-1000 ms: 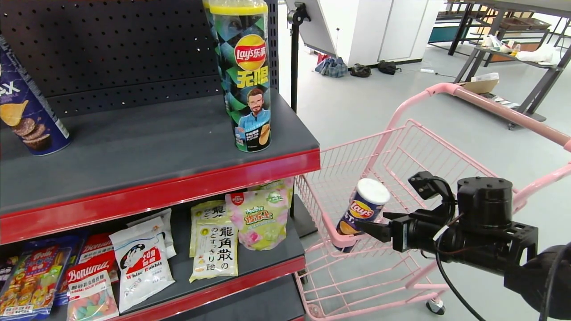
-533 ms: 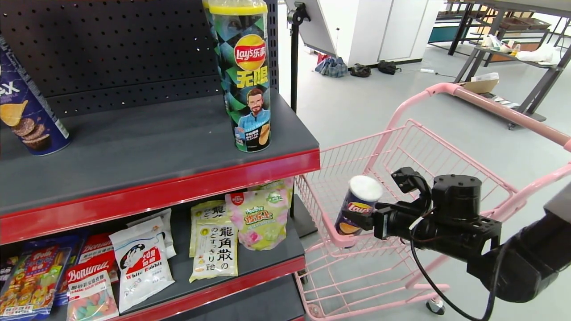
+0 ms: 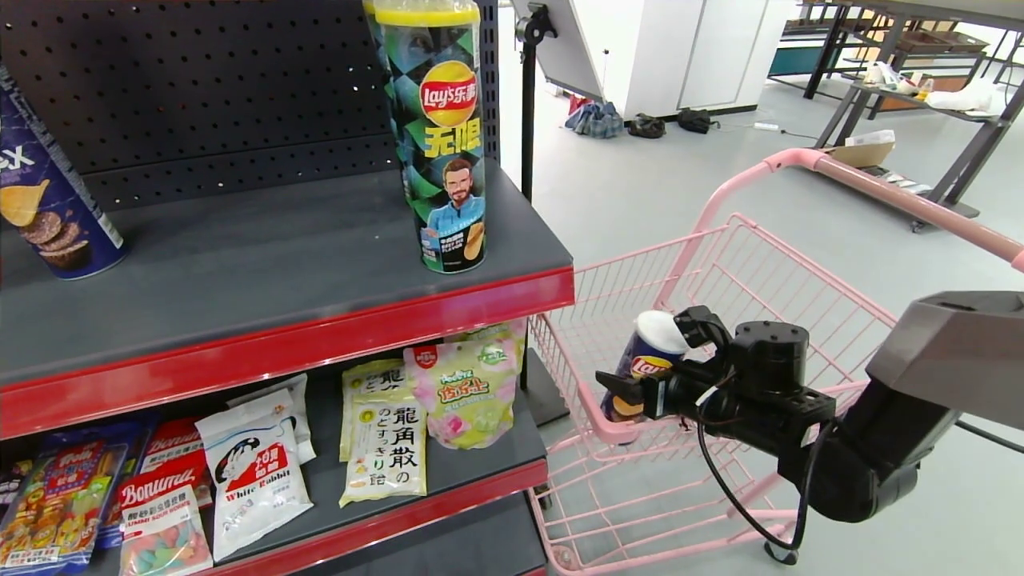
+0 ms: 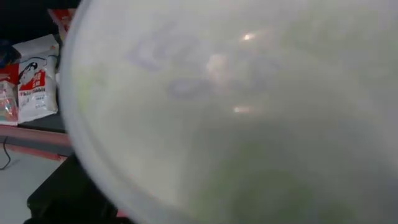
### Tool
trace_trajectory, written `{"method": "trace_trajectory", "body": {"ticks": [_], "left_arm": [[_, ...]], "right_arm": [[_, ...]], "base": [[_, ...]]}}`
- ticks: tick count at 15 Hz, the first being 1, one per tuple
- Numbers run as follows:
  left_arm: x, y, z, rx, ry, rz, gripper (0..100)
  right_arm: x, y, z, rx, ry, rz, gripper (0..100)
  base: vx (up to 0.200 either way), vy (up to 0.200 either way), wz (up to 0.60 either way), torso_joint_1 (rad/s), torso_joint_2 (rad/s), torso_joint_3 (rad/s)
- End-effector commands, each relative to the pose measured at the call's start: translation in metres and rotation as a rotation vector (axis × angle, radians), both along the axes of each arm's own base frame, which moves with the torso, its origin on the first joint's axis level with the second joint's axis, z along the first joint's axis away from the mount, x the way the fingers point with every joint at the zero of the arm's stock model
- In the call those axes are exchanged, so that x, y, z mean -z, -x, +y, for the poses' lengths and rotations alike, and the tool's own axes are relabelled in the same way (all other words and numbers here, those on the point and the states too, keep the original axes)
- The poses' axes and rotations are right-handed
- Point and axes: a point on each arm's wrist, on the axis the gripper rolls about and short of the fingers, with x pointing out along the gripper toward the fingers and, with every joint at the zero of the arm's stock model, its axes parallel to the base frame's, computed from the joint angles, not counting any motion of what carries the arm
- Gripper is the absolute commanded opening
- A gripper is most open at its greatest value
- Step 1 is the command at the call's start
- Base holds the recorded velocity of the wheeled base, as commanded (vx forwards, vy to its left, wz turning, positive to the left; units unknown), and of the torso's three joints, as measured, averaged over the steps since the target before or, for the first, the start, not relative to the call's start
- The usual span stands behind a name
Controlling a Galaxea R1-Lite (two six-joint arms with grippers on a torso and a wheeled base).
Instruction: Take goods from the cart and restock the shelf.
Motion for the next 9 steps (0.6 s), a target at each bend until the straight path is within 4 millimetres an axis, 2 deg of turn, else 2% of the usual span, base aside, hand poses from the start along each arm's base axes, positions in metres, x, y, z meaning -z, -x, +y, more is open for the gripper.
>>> {"method": "trace_trajectory", "body": {"ticks": [1, 4, 5, 9], "left_arm": [[0.0, -0.0001, 0.0, 0.0, 0.0, 0.001, 100], [0.0, -0.0001, 0.0, 0.0, 0.0, 0.001, 100], [0.0, -0.0001, 0.0, 0.0, 0.0, 0.001, 100], [0.0, -0.0001, 0.0, 0.0, 0.0, 0.001, 100]], "right_arm": [[0.0032, -0.0021, 0.0001, 0.002, 0.002, 0.006, 100], [0.0028, -0.0023, 0.0006, 0.006, 0.004, 0.002, 100], [0.0022, -0.0027, 0.0001, 0.009, 0.004, 0.0, 0], [-0.0002, -0.0054, 0.0011, 0.009, -0.001, -0.013, 0]], "base": [[0.0, 0.0, 0.0, 0.0, 0.0, 0.0], [0.0, 0.0, 0.0, 0.0, 0.0, 0.0], [0.0, 0.0, 0.0, 0.0, 0.0, 0.0], [0.0, 0.0, 0.0, 0.0, 0.0, 0.0]]}}
